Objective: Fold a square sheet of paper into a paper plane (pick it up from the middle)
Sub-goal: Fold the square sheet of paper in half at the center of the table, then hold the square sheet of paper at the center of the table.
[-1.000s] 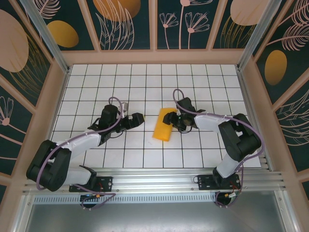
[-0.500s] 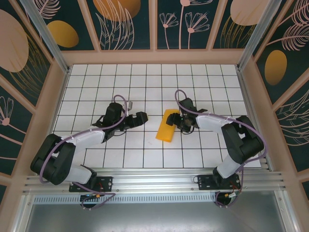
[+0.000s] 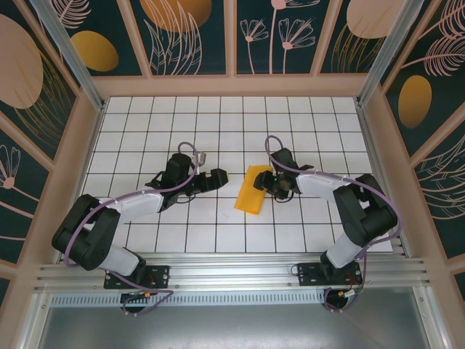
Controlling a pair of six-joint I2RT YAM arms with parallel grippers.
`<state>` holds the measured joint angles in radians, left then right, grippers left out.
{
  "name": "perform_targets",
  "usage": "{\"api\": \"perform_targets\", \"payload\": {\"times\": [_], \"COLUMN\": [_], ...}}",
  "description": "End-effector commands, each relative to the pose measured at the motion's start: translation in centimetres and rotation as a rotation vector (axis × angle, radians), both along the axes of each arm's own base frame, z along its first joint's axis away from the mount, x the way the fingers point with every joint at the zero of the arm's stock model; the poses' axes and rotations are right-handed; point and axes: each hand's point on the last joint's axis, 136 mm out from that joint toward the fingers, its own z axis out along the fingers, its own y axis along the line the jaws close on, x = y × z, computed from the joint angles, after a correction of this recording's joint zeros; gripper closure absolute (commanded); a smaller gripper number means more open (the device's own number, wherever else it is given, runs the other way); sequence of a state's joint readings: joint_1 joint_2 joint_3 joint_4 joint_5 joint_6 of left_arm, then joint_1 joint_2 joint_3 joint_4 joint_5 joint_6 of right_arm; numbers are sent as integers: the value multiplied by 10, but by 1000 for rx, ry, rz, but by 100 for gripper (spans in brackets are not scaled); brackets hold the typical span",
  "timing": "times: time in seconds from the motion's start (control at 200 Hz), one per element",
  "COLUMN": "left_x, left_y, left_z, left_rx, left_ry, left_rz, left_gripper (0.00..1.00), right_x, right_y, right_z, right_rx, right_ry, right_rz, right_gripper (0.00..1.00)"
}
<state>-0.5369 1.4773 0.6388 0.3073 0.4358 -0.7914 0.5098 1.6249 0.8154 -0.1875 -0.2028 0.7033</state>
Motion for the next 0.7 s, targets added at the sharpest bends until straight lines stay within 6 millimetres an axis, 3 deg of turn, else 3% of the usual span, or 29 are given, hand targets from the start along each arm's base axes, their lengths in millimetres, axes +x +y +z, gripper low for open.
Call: {"api": "perform_targets", "payload": {"times": [0.0, 0.145, 0.44, 0.55, 0.696], "left_x": [8, 10, 11, 12, 13], "left_y": [-6, -5, -5, -6, -6], "left_z": [11, 11, 10, 11, 12], "left_rx": [-19, -15, -14, -15, -21], "left_ry": [-29, -29, -24, -28, -31], "left_rz": [7, 16, 22, 21, 21], "left_gripper": [5, 5, 4, 4, 4], "right_x": [5, 8, 13, 16, 18], "right_y": [16, 24, 29, 21, 30], "right_z": [2, 6, 24, 11, 6], "right_rx": [53, 58, 42, -41, -26], "right_ry": [-29, -38, -86, -62, -74], "right_rz": [72, 124, 199, 214, 295], "right_gripper": [45, 53, 52, 53, 49]}}
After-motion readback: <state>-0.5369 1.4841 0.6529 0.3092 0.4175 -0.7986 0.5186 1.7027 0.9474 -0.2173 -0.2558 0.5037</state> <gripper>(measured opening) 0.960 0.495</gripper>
